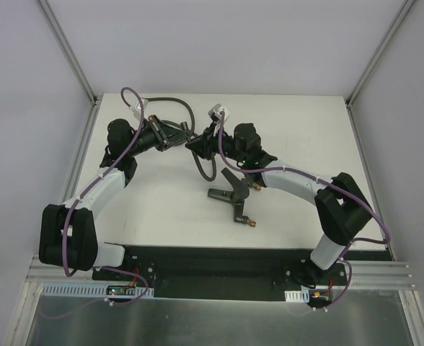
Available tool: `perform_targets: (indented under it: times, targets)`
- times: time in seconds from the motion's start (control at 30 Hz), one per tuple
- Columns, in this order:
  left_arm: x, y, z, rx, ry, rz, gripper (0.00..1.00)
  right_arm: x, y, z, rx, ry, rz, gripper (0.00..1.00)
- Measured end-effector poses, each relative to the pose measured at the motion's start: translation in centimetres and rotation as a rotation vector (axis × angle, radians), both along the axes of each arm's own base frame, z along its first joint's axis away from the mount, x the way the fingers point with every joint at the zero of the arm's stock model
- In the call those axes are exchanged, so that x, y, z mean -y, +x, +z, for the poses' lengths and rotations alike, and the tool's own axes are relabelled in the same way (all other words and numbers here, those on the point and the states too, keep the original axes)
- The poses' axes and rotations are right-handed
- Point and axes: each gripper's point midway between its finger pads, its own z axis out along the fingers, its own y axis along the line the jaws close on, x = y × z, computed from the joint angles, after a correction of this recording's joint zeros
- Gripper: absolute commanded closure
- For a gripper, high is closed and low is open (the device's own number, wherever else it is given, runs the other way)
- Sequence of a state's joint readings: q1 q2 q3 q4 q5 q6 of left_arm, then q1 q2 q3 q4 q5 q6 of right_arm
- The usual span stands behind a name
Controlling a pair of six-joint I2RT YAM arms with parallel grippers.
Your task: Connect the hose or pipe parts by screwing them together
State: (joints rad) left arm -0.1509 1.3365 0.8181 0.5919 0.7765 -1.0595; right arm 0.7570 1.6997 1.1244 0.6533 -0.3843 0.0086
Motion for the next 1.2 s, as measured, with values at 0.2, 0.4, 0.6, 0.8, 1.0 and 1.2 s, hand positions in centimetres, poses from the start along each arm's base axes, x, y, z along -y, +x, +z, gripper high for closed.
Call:
perform_targets:
  times: [0.2,0.4,0.6,0.8,1.0,1.2]
  targets:
    - [0.0,0.8,-0.1,-0.044,-0.045,0.022,1.0,0.4,0.4,-0.5,0.0,-0.033,-0.011,0.59]
    - [0.0,1.1,0.7,-0.026,-0.07,0.033,0.93,0.7,0.5,-1.5,-0.008,-0.071,-0.019,0.99]
    - [-0.1,1.3,0.6,-0.017,-0.062,0.042,0.38,2.1,0.6,-1.6,0.05,-0.155,-0.038,0.99]
    - [-0.5,1.5,0.0,-0.01,-0.033,0.055,0.17,5.6,0.0,-0.5,0.135,-0.273,-0.002,0.99]
    - [-0.6,0.1,-0.2,0.032,0.041,0.027,0.15,7.6,-2.3,-0.7,0.182,-0.392,0.095,0.99]
    - [-0.9,-2.3,0.3,0.1,0.132,-0.011,0.15,8.6,-4.0,-0.7,0.188,-0.488,0.183,0.99]
